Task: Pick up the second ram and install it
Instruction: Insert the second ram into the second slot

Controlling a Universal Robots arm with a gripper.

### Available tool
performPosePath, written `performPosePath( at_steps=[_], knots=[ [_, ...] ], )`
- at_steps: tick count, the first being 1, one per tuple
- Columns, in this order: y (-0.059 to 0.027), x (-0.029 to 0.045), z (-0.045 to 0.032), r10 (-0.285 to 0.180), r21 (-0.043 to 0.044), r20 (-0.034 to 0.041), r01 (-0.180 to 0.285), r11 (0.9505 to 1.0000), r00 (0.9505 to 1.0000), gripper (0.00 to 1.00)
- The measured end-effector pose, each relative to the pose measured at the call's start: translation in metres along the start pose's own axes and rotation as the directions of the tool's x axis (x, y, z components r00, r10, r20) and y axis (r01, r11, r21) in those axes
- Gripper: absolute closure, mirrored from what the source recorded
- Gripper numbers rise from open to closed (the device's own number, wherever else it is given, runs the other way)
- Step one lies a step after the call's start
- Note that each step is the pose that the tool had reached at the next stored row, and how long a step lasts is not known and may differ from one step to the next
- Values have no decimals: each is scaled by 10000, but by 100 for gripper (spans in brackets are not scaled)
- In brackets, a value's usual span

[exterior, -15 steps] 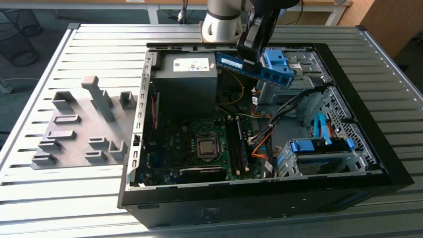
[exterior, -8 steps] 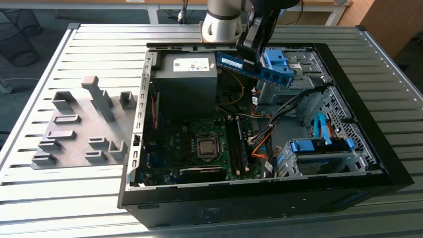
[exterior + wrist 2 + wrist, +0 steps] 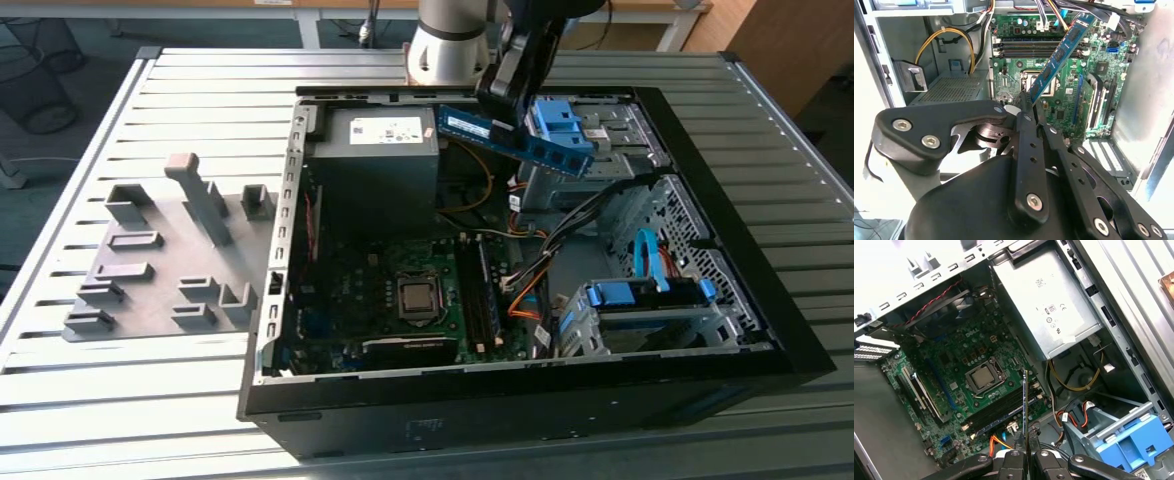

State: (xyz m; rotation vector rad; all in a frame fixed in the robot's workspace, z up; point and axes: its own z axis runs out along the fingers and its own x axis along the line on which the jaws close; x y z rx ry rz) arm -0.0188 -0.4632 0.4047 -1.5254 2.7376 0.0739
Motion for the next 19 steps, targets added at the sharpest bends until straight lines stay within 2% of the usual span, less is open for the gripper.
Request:
performPosePath(
  at_steps=[19],
  knots=[
    [0, 0, 1, 292, 8, 11, -292, 9996, 9996, 86]
  ],
)
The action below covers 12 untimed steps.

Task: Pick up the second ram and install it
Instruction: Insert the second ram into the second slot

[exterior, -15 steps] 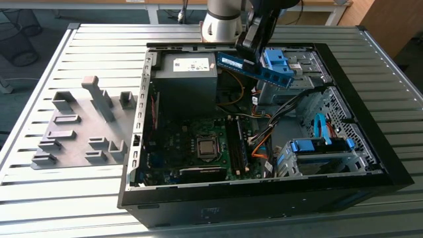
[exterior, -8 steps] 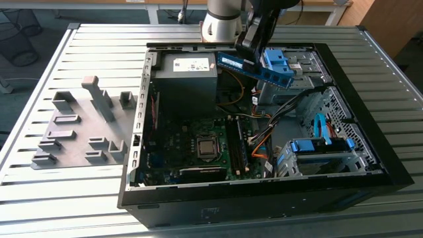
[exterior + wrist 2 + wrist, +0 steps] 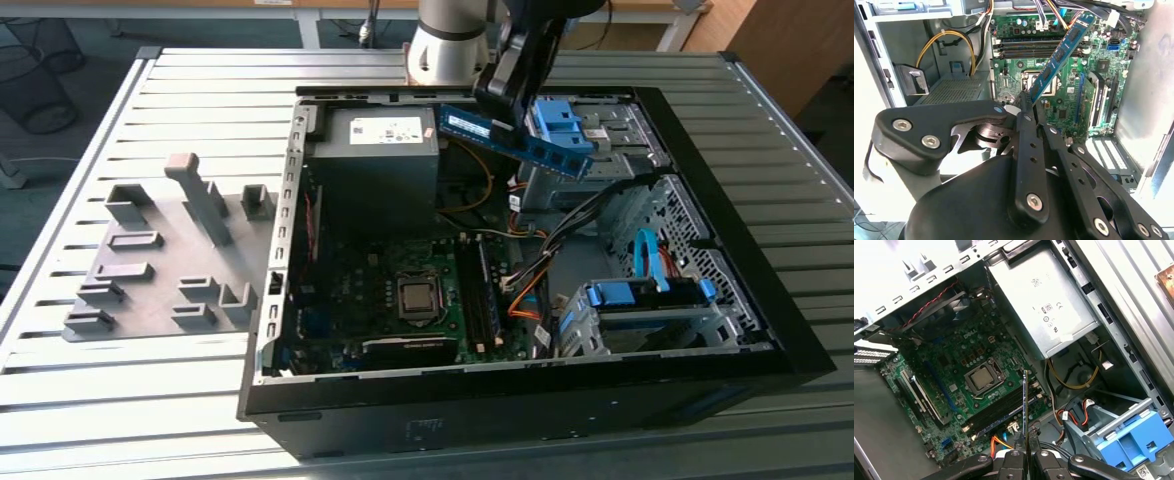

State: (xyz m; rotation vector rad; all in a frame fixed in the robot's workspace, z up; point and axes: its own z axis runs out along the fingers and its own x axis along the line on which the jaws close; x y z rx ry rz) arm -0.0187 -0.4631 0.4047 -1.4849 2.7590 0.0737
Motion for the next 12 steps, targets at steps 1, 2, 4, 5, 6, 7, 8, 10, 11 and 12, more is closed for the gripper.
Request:
performPosePath(
  at_steps=[1, 2, 4, 5, 6, 7, 8, 10, 11, 12],
  knots=[
    [0, 0, 0, 15, 0, 1, -15, 10000, 10000, 86],
    [0, 0, 0, 30, 1, 1, -30, 10000, 10000, 86],
    [0, 0, 0, 62, 2, 3, -62, 10000, 10000, 86],
    [0, 0, 0, 76, 2, 3, -76, 10000, 10000, 86],
    [0, 0, 0, 91, 2, 4, -91, 10000, 10000, 86],
    [0, 0, 0, 106, 3, 4, -106, 9999, 9999, 86],
    [0, 0, 0, 120, 3, 5, -120, 9999, 9999, 86],
    [0, 0, 1, 148, 4, 6, -148, 9999, 9999, 86],
    [0, 0, 0, 163, 4, 7, -163, 9999, 9999, 86],
    [0, 0, 0, 177, 5, 7, -177, 9998, 9998, 86]
  ],
)
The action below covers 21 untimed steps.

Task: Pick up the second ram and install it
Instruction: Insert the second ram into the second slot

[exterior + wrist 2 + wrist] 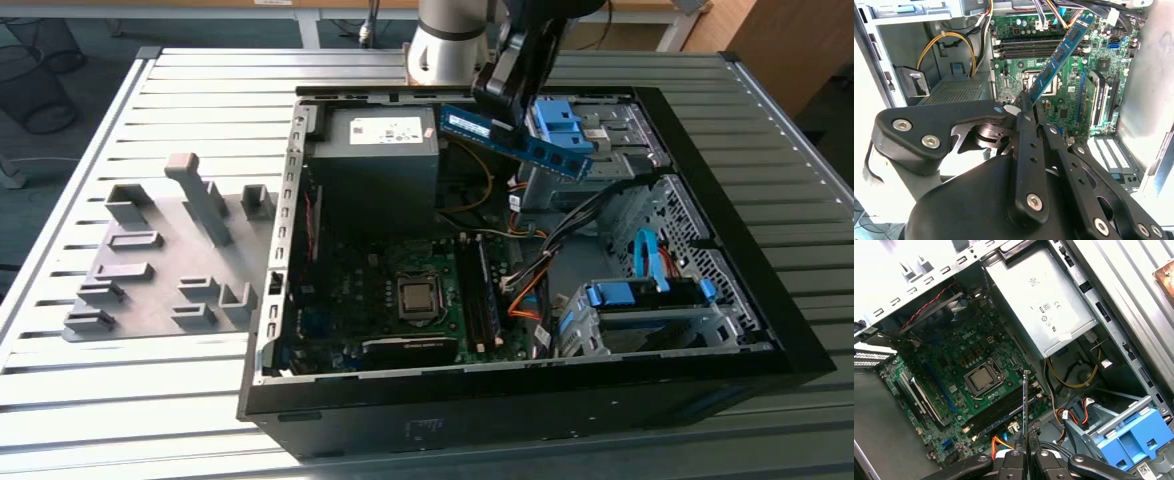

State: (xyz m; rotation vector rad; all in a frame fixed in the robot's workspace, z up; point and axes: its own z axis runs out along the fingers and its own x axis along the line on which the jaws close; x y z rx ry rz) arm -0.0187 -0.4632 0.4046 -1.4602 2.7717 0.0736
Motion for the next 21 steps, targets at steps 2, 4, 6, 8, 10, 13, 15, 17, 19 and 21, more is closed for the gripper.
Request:
performPosePath(
  at_steps=[2, 4, 6, 8, 10, 13, 15, 17, 19, 21],
  knots=[
    [0, 0, 0, 27, 1, 2, -27, 10000, 10000, 86],
    [0, 0, 0, 56, 2, 3, -56, 10000, 10000, 86],
    [0, 0, 1, 86, 2, 4, -86, 10000, 10000, 86],
    [0, 0, 1, 117, 4, 5, -117, 9999, 9999, 86],
    [0, 0, 1, 147, 4, 6, -147, 9999, 9999, 86],
    [0, 0, 1, 191, 5, 8, -191, 9998, 9998, 86],
    [0, 0, 1, 221, 6, 9, -221, 9998, 9998, 86],
    [0, 0, 1, 252, 7, 10, -252, 9997, 9997, 86],
    [0, 0, 1, 283, 8, 11, -283, 9996, 9996, 86],
    [0, 0, 1, 311, 9, 12, -311, 9995, 9995, 86]
  ],
)
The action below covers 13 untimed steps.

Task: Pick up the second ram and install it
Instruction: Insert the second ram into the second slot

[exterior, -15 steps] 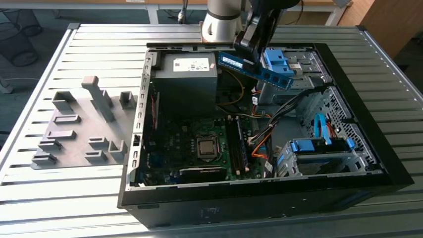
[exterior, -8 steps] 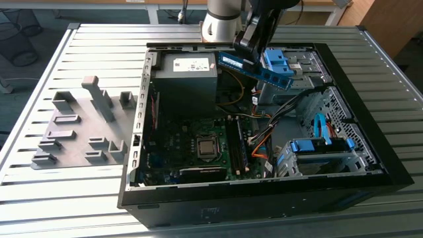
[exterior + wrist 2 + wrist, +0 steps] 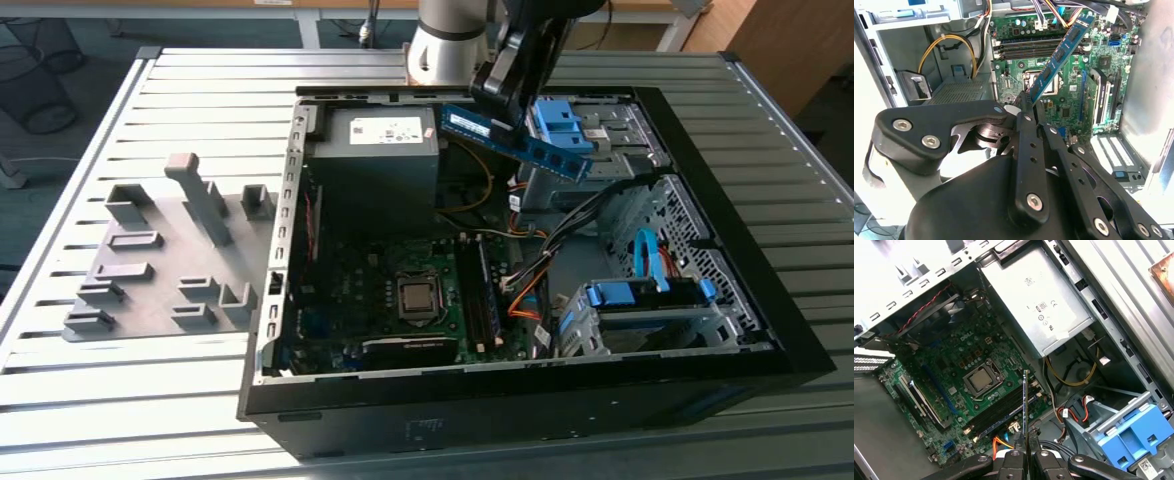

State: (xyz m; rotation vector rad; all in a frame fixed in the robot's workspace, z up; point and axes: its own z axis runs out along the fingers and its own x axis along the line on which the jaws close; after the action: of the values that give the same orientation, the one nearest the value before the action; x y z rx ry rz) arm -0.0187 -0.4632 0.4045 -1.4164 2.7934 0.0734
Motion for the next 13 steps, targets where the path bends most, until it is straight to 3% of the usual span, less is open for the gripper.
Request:
performPosePath(
  at_steps=[13],
  knots=[
    [0, 0, 1, 304, 8, 12, -304, 9995, 9995, 86]
  ],
)
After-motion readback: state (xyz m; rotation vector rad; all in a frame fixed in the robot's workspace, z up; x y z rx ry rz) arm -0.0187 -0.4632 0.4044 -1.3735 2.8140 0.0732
